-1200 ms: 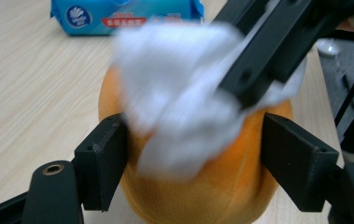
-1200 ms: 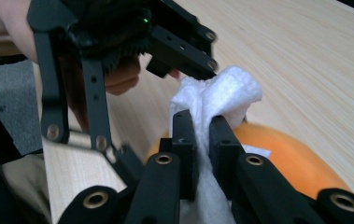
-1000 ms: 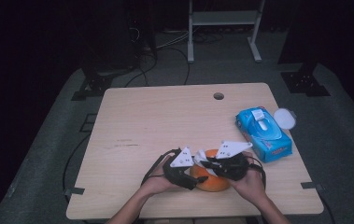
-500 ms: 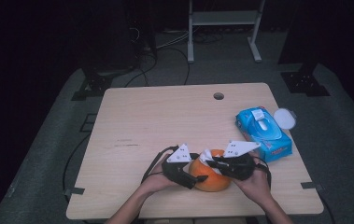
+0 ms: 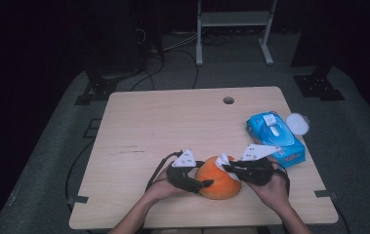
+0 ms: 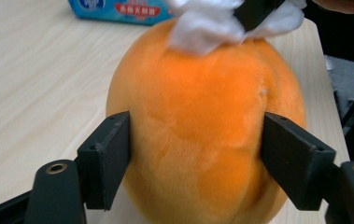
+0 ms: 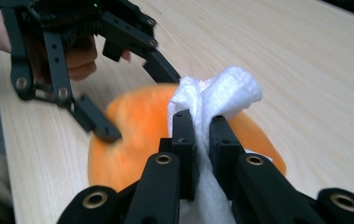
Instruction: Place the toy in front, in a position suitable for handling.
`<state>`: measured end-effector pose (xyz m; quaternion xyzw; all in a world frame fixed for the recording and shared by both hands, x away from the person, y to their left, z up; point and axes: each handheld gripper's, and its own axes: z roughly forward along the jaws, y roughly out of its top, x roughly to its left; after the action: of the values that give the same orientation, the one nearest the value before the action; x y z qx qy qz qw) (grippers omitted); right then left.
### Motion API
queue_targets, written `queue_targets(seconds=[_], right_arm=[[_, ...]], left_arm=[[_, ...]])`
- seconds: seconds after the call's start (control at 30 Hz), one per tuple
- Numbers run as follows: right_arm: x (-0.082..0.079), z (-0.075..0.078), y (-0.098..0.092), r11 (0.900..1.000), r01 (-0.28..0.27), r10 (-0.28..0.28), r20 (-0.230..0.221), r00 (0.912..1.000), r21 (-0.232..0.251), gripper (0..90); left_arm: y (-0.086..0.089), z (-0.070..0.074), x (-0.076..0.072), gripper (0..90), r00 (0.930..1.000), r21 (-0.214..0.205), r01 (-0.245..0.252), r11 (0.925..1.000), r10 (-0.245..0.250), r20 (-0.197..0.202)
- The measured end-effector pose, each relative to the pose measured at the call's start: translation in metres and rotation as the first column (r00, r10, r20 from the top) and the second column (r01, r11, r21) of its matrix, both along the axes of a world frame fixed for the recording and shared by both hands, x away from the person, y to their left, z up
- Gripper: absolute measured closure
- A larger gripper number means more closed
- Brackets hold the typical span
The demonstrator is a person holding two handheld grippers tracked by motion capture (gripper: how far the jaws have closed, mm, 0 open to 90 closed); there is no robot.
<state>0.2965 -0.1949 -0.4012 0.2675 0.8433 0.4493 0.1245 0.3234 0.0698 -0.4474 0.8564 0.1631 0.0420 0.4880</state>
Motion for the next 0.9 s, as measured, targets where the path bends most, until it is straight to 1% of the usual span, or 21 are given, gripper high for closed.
queue_targets(seconds=[0.07, 0.1, 0.17, 0.2, 0.23, 0.27, 0.3, 0.33, 0.37, 0.4, 0.43, 0.47, 0.5, 0.57, 0.6, 0.63, 0.67, 0.8, 0.83, 0.87, 0.9], right_arm=[[0.002, -0.003, -0.008, 0.9992, 0.008, -0.006, -0.039, 0.9992, 0.039, 82.5], [0.003, -0.004, -0.009, 0.9989, 0.009, -0.007, -0.041, 0.9991, 0.047, 82.5], [0.002, -0.004, -0.007, 0.9991, 0.007, -0.005, -0.036, 0.9993, 0.041, 82.5], [0.002, -0.004, -0.007, 0.9991, 0.007, -0.005, -0.036, 0.9993, 0.041, 82.5], [0.001, -0.004, -0.003, 0.9991, 0.002, 0.000, -0.030, 0.9996, 0.042, 82.5], [0.001, -0.004, -0.003, 0.9991, 0.002, 0.000, -0.030, 0.9996, 0.042, 82.5], [0.000, -0.003, 0.002, 0.9983, -0.017, 0.019, -0.026, 0.9995, 0.055, 82.5], [0.000, -0.003, 0.002, 0.9983, -0.017, 0.019, -0.026, 0.9995, 0.055, 82.5], [-0.002, -0.002, 0.008, 0.9983, -0.028, 0.029, -0.016, 0.9995, 0.050, 82.4], [-0.002, -0.002, 0.008, 0.9983, -0.028, 0.029, -0.016, 0.9995, 0.050, 82.4], [-0.002, -0.002, 0.010, 0.9993, -0.028, 0.028, 0.002, 0.9996, 0.025, 82.4], [-0.002, -0.002, 0.010, 0.9993, -0.028, 0.028, 0.002, 0.9996, 0.025, 82.4], [0.001, -0.003, 0.007, 0.9990, -0.019, 0.019, -0.008, 0.9998, 0.041, 82.3], [0.003, -0.004, 0.002, 0.9988, -0.008, 0.009, -0.014, 0.9999, 0.049, 82.3], [0.003, -0.004, 0.002, 0.9988, -0.008, 0.009, -0.014, 0.9999, 0.049, 82.3], [0.006, -0.006, -0.004, 0.9988, 0.013, -0.012, -0.023, 0.9997, 0.046, 82.3], [0.006, -0.006, -0.004, 0.9988, 0.013, -0.012, -0.023, 0.9997, 0.046, 82.3], [0.009, -0.009, -0.015, 0.9983, 0.047, -0.046, -0.031, 0.9985, 0.035, 82.3], [0.009, -0.009, -0.018, 0.9975, 0.051, -0.048, -0.045, 0.9978, 0.049, 82.3], [0.009, -0.009, -0.018, 0.9975, 0.051, -0.048, -0.045, 0.9978, 0.049, 82.3], [0.007, -0.008, -0.015, 0.9973, 0.041, -0.038, -0.043, 0.9983, 0.061, 82.3]], left_arm=[[0.000, 0.000, -0.001, 27.1, 1.0000, -0.006, 0.003, 1.0000, -0.003, 0.001], [-0.001, 0.000, -0.001, 27.0, 1.0000, -0.007, 0.002, 1.0000, -0.002, -0.001], [-0.001, 0.003, 0.000, 23.2, 0.9999, -0.005, 0.013, 0.9999, -0.013, 0.003], [-0.001, 0.007, 0.000, 23.2, 0.9998, -0.006, 0.019, 0.9998, -0.019, 0.009], [-0.001, 0.014, -0.001, 19.8, 0.9992, -0.044, 0.028, 0.9986, -0.027, 0.030], [-0.001, 0.014, -0.001, 19.8, 0.9992, -0.044, 0.028, 0.9986, -0.027, 0.030], [-0.004, 0.019, -0.002, 21.1, 0.9989, -0.071, 0.033, 0.9970, -0.030, 0.036], [-0.004, 0.019, -0.002, 22.8, 0.9989, -0.071, 0.033, 0.9970, -0.030, 0.036], [-0.008, 0.017, -0.004, 24.6, 0.9973, -0.018, 0.028, 0.9994, -0.027, 0.069], [-0.008, 0.017, -0.004, 26.1, 0.9973, -0.018, 0.028, 0.9994, -0.027, 0.069], [-0.005, 0.013, -0.003, 27.3, 0.9987, -0.024, 0.015, 0.9996, -0.014, 0.048], [-0.005, 0.013, -0.003, 28.5, 0.9987, -0.024, 0.015, 0.9996, -0.014, 0.048], [-0.003, 0.011, -0.002, 29.6, 0.9989, -0.020, 0.013, 0.9997, -0.012, 0.046], [0.000, 0.008, 0.000, 30.5, 0.9994, -0.018, 0.004, 0.9998, -0.003, 0.035], [0.000, 0.008, 0.000, 30.7, 0.9994, -0.018, 0.004, 0.9998, -0.003, 0.035], [0.001, 0.007, 0.001, 30.9, 0.9995, -0.018, 0.002, 0.9998, -0.002, 0.032], [0.002, 0.007, 0.002, 30.9, 0.9995, -0.017, 0.004, 0.9998, -0.004, 0.033], [0.007, 0.005, 0.004, 31.0, 0.9998, -0.014, -0.001, 0.9999, 0.002, 0.020], [0.008, 0.004, 0.005, 31.0, 0.9999, -0.018, 0.001, 0.9998, -0.001, 0.015], [0.008, 0.004, 0.005, 31.0, 0.9999, -0.018, 0.001, 0.9998, -0.001, 0.015], [0.007, 0.003, 0.004, 31.0, 0.9997, -0.005, -0.001, 1.0000, 0.001, 0.023]])
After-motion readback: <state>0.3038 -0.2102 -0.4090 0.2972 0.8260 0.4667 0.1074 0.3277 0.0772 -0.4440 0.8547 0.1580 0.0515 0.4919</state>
